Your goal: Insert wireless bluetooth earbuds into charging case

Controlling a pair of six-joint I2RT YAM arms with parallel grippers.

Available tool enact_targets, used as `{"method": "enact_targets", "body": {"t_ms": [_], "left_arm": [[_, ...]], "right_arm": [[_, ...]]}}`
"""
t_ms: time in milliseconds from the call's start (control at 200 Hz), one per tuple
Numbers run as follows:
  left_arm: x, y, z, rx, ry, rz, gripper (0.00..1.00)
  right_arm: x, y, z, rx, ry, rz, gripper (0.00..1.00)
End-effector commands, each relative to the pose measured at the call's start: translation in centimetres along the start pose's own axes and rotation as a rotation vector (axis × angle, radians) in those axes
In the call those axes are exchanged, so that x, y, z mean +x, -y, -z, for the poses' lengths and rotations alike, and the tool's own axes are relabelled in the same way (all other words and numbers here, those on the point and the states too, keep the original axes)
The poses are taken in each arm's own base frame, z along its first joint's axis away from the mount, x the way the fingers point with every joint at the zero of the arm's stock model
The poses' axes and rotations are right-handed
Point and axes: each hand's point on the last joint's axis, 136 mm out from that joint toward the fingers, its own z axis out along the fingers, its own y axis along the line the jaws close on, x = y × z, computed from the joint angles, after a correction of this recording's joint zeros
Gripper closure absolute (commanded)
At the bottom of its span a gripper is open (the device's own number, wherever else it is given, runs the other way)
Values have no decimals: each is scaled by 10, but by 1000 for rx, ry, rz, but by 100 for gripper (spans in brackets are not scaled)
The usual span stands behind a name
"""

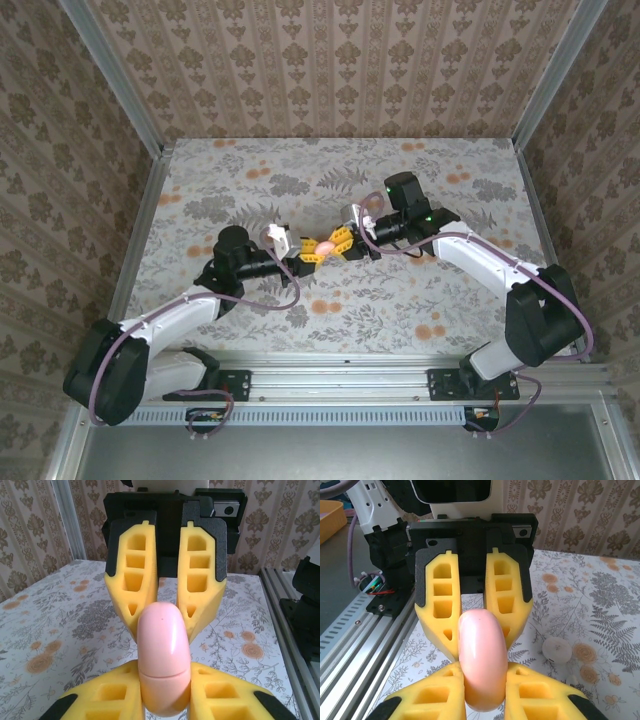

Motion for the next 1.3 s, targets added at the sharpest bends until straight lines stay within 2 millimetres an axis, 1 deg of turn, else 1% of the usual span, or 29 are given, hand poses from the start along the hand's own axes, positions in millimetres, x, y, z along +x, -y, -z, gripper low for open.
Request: {"method": "enact_targets", "body": {"t_ms": [0,60,110,160,200,240,270,300,330,395,415,425,440,455,535,610,770,895,945,990,1065,1180,1295], "left_arm": [[-14,-1,1,-17,35,-49,67],[-13,-2,1,-27,29,-50,58],[-12,-4,1,-40,22,-46,53],[-11,-10,2,-68,17,-44,45],[-11,-14,2,-94,13,-43,31],[-12,-18,2,-117,6,-42,22],[-10,-21,2,-133,-4,-36,13],[-11,-24,3,-147,-8,-30,10],[-11,-25,3,-151,-14,-25,9],[-11,-27,3,-159,-24,-5,8],[-12,-29,2,-167,-28,3,2],[-11,-29,2,-168,-33,9,1],[-12,-29,2,-167,-38,16,0],[-11,-35,3,-198,-48,21,0],[-5,-47,5,-261,-89,47,0],[0,-59,9,-331,-115,65,0],[12,-80,14,-413,-169,118,0],[23,-100,22,-527,-247,195,0],[28,-106,26,-570,-278,223,0],[31,-110,29,-600,-299,243,0],[37,-115,33,-635,-334,283,0],[46,-119,36,-655,-390,331,0],[52,-121,38,-663,-441,358,0]], "right_arm": [[-7,-9,1,-35,-5,26,83],[-2,-10,2,-28,-29,20,81],[3,-9,4,-18,-52,14,80],[10,-5,8,-3,-75,0,80],[18,0,11,16,-103,-21,80],[26,4,14,29,-138,-44,80],[32,7,16,35,-170,-67,80],[39,10,18,45,-202,-91,80],[48,14,22,57,-253,-132,79],[64,14,30,50,-344,-210,79],[68,15,32,51,-366,-230,78],[70,14,33,49,-379,-244,78],[72,14,34,49,-389,-257,78],[76,14,36,48,-409,-278,78],[88,19,46,66,-468,-365,78],[97,28,57,107,-511,-449,78],[123,41,84,185,-608,-599,76],[148,49,108,224,-728,-705,77],[157,51,115,232,-772,-734,76],[164,53,121,239,-807,-762,76],[170,60,128,254,-828,-790,76],[177,73,135,297,-823,-814,75],[190,84,148,336,-863,-848,75]]}}
